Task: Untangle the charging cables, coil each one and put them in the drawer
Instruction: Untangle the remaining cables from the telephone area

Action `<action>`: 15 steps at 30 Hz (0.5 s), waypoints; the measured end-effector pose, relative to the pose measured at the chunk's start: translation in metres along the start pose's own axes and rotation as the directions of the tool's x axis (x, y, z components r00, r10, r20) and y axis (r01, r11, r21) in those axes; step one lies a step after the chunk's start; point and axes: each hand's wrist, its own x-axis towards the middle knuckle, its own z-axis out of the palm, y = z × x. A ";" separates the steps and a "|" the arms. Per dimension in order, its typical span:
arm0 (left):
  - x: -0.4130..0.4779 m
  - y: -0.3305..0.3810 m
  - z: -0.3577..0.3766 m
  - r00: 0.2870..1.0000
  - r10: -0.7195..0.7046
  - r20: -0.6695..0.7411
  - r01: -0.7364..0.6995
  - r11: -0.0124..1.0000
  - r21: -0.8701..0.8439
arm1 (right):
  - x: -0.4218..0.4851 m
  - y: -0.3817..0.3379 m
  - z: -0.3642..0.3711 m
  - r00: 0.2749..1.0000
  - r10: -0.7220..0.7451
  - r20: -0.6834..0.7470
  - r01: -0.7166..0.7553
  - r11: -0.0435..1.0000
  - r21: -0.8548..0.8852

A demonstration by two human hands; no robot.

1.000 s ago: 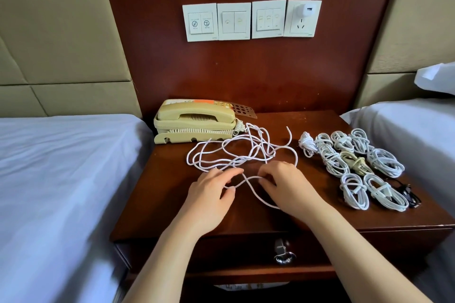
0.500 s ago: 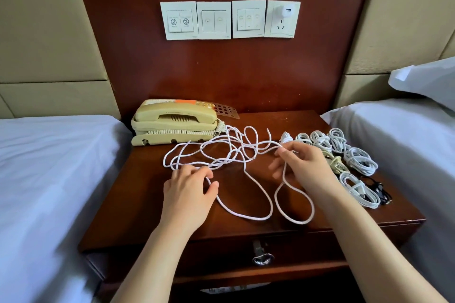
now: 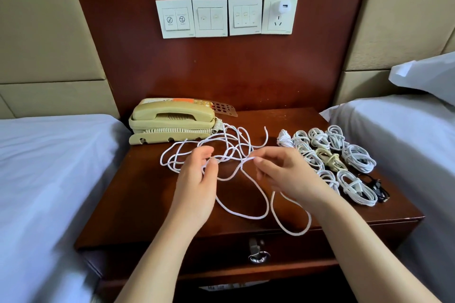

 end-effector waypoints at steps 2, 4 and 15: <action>-0.001 -0.001 -0.006 0.999 0.027 0.027 -0.028 0.998 0.060 | -0.001 -0.005 0.006 0.998 -0.064 0.007 0.064 0.997 -0.034; -0.003 0.001 -0.011 0.996 0.028 0.079 -0.024 0.999 -0.042 | -0.001 -0.010 0.011 0.990 -0.136 -0.036 0.136 0.991 -0.002; -0.021 0.011 -0.039 0.810 -0.031 0.585 0.309 0.871 -0.382 | 0.005 -0.015 0.038 0.946 -0.302 -0.114 0.273 0.937 -0.219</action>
